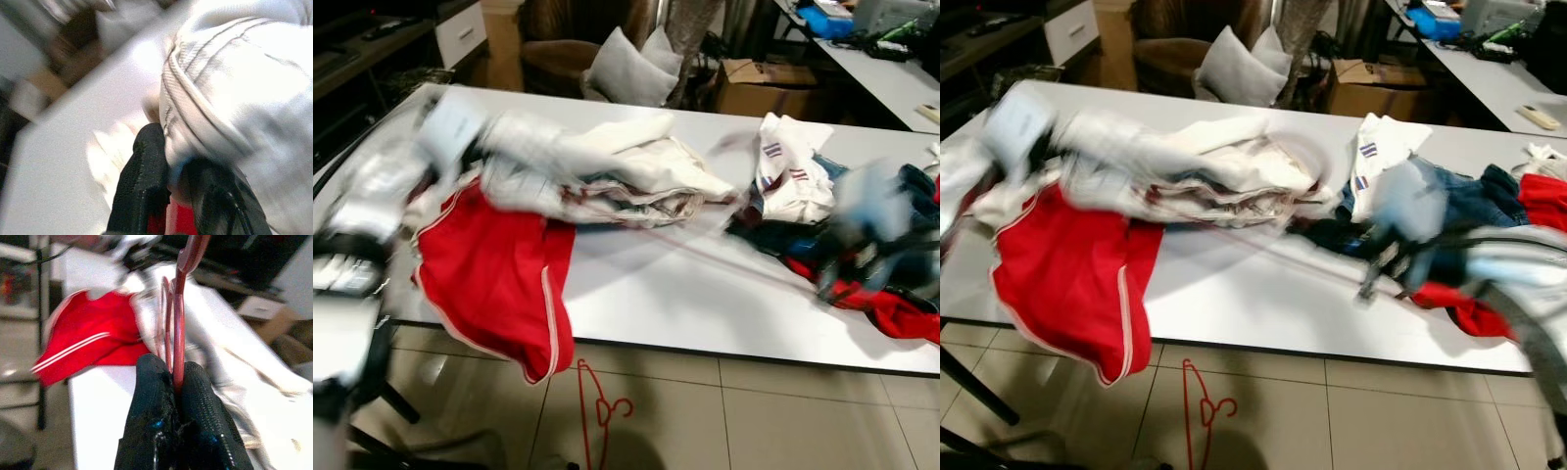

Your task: Hang hanger

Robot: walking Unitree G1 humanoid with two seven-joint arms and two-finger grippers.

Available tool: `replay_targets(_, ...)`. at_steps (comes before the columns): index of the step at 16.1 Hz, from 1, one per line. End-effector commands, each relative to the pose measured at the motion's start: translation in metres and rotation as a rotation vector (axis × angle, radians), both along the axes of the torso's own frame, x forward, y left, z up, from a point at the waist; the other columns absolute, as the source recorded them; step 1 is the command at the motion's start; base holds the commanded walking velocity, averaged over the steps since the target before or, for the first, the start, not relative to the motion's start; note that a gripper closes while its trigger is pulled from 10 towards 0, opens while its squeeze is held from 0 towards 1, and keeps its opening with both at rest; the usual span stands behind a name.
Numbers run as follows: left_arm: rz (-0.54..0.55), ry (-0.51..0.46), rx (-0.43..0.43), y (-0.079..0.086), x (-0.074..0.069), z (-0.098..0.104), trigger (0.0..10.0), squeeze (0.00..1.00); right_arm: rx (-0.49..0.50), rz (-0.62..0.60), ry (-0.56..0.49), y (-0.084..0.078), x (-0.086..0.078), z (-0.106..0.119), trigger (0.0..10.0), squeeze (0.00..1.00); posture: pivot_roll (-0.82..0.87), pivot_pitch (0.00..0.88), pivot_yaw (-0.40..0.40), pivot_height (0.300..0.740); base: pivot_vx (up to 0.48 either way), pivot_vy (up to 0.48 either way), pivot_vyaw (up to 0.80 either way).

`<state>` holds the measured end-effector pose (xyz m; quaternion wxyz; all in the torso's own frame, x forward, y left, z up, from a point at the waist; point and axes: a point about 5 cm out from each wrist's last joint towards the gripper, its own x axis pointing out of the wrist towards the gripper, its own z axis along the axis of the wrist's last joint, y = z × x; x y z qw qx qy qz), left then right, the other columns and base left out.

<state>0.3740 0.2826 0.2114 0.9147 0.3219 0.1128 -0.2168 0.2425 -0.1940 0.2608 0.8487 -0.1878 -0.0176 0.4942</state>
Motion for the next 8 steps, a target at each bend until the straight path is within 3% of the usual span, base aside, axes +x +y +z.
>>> replay_targets(1, -0.136, 0.081, 0.001, 0.002, -0.012, -0.004, 10.0, 1.0, 0.05, -0.054, -0.021, -0.004, 0.001, 0.004, 10.0, 0.0, -0.1, 0.0, 0.016, 0.74, 0.0, 0.0, 0.0)
replay_targets(4, -0.269, 0.191, -0.053, 0.014, -0.04, -0.009, 10.0, 1.0, 0.088, -0.116, -0.009, -0.005, 0.002, 0.001, 10.0, 0.0, -0.09, 0.0, 0.016, 0.74, 0.0, 0.0, 0.0)
replay_targets(6, -0.328, 0.264, -0.136, 0.019, -0.063, -0.005, 10.0, 1.0, 0.108, -0.185, 0.036, -0.008, 0.006, -0.006, 10.0, 0.0, -0.09, 0.0, 0.011, 0.74, 0.0, 0.0, 0.0)
replay_targets(7, -0.371, 0.268, -0.281, 0.016, -0.082, 0.011, 10.0, 1.0, 0.158, -0.247, 0.084, -0.007, 0.011, -0.013, 10.0, 0.0, -0.08, 0.0, -0.001, 0.74, 0.0, 0.0, 0.0)
replay_targets(8, -0.371, 0.268, -0.281, 0.016, -0.082, 0.011, 10.0, 1.0, 0.158, -0.247, 0.084, -0.007, 0.011, -0.013, 10.0, 0.0, -0.08, 0.0, -0.001, 0.74, 0.0, 0.0, 0.0)
